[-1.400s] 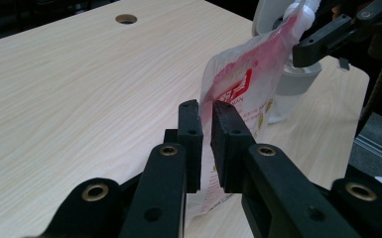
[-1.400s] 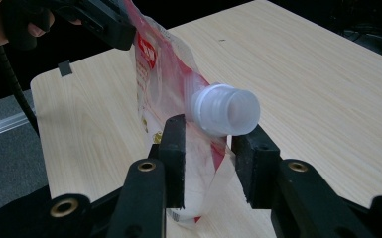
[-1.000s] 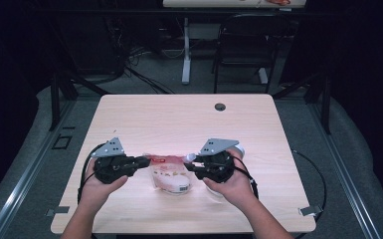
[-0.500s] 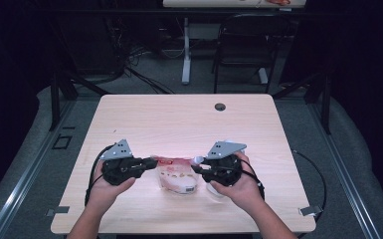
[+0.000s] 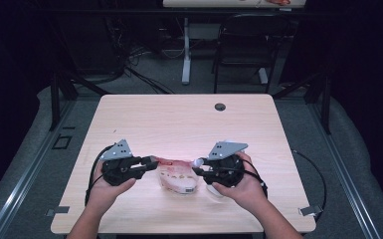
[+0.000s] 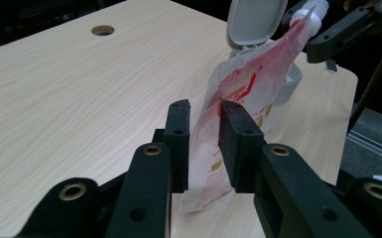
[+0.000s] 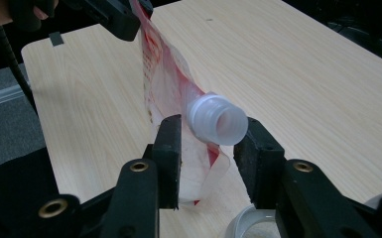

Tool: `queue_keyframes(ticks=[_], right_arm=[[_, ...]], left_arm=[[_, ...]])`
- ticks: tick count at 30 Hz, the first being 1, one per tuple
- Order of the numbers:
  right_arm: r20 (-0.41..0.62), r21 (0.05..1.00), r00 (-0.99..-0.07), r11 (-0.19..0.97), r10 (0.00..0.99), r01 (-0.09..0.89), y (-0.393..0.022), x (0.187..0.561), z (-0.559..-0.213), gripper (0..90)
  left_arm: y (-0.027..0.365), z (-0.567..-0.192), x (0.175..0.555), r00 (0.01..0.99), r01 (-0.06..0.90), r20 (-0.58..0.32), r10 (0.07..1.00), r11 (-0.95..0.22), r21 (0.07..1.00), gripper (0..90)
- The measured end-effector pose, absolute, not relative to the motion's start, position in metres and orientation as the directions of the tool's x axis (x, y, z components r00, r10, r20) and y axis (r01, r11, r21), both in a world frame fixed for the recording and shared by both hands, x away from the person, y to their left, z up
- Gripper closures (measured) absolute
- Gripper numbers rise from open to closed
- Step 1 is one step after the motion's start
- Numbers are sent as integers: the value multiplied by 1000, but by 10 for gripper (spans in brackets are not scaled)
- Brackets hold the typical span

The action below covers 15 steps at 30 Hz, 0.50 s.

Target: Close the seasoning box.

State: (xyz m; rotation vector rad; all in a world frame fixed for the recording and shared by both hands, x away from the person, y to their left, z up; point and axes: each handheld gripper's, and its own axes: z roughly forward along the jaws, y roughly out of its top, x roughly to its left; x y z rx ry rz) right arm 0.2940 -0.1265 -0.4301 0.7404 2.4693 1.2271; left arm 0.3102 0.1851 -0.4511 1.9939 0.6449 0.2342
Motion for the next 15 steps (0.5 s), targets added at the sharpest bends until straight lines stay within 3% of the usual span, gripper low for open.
queue_keyframes(ticks=[15], right_arm=[[-20,831,-823,467,568,303,-134,294,-408,622]], left_arm=[[195,-449,307,836,354,-114,537,-369,860,697]])
